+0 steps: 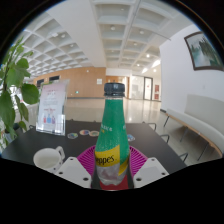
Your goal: Pour water
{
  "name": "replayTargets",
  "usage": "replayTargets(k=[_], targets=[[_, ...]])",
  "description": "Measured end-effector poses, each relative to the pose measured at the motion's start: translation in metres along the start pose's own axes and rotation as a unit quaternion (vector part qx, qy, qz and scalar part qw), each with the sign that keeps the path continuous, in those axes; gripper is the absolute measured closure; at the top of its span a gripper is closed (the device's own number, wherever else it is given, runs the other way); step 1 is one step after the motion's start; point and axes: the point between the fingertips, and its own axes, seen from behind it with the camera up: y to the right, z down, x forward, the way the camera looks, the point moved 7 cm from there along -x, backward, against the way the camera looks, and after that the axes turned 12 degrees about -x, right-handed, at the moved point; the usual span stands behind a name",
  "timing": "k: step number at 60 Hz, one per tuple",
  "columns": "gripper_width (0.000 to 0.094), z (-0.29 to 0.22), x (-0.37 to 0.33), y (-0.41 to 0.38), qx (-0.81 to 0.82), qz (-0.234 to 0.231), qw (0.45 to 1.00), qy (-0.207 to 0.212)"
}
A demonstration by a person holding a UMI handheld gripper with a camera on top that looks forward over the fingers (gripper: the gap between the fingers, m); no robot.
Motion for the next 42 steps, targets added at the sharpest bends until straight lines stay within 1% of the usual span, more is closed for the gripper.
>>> replayTargets(k=[6,7,8,9,11,12,13,16,17,20,21,22,25,27,32,42], targets=[[0.0517,0.035,0.004,0.018,0.004,-0.011,1.0,-0.021],[0.0515,0.032,0.007,0.0,0.003,-0.011,1.0,-0.025],[0.0513,0.041,0.012,-0.006,0.001,-0.014,0.999,-0.029],[0.0511,0.036,0.012,-0.004,0.001,-0.011,1.0,-0.005],[0.0499,0.041,0.009,-0.002,-0.002,-0.014,1.0,-0.004],[0.0463,0.04,0.008,0.0,-0.001,-0.014,1.0,0.001],[0.0469,0.033,0.001,0.002,0.001,-0.014,1.0,0.003],[0.0422,0.039,0.01,-0.004,0.007,-0.016,1.0,0.001],[0.04,0.039,0.011,-0.003,0.008,-0.017,1.0,0.002],[0.0338,0.041,0.005,0.0,0.008,-0.018,1.0,-0.023],[0.0283,0.042,0.005,-0.001,0.009,-0.018,0.999,-0.031],[0.0207,0.043,0.004,-0.001,0.01,-0.017,0.999,-0.038],[0.0055,0.042,-0.004,-0.002,0.01,-0.015,0.999,-0.047],[0.0094,0.04,-0.01,-0.003,0.009,-0.016,0.999,-0.051],[0.007,0.036,-0.04,-0.005,0.005,-0.014,0.998,-0.064],[0.0075,0.023,-0.125,-0.015,0.013,-0.003,0.997,-0.079]])
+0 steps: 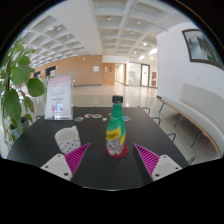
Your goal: Pour water
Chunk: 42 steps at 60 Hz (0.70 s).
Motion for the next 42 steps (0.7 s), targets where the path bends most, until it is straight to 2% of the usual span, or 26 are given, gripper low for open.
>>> replayTargets(k=[6,22,42], targets=[[0.0076,-0.003,-0.062,-0.007,-0.005,0.002,1.0,-0.012],[0.0078,-0.01,-0.195,-0.03,-0.005,0.005,1.0,-0.005],[0.0076,0.0,-0.26,-0.045,-0.031,0.007,0.999,0.005]])
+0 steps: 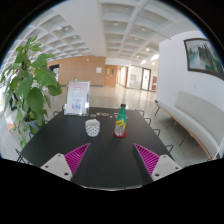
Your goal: Pour water
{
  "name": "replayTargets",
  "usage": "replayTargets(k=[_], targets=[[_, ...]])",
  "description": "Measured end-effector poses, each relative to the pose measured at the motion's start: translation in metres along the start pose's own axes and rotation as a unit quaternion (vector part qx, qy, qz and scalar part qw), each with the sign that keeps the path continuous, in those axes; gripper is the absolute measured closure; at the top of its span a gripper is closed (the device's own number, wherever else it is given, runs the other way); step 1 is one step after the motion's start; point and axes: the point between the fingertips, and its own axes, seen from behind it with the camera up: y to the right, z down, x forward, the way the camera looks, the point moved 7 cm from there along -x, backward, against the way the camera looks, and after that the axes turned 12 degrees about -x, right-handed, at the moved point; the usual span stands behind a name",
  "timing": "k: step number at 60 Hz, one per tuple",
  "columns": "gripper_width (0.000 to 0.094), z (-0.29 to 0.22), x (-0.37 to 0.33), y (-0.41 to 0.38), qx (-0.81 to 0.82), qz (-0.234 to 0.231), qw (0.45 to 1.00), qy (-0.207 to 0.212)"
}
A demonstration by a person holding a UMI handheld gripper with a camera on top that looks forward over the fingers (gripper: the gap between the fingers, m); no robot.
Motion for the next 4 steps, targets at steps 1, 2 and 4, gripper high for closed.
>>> replayTargets(k=[1,2,4], targets=[[0.0074,0.0,-0.0018,-0.0003,-0.003,0.002,1.0,0.002],[0.0075,0.0,-0.0035,-0.0006,-0.006,0.003,1.0,0.003],[0.0076,0.0005,-0.0023,-0.0014,-0.011,-0.001,1.0,0.004]])
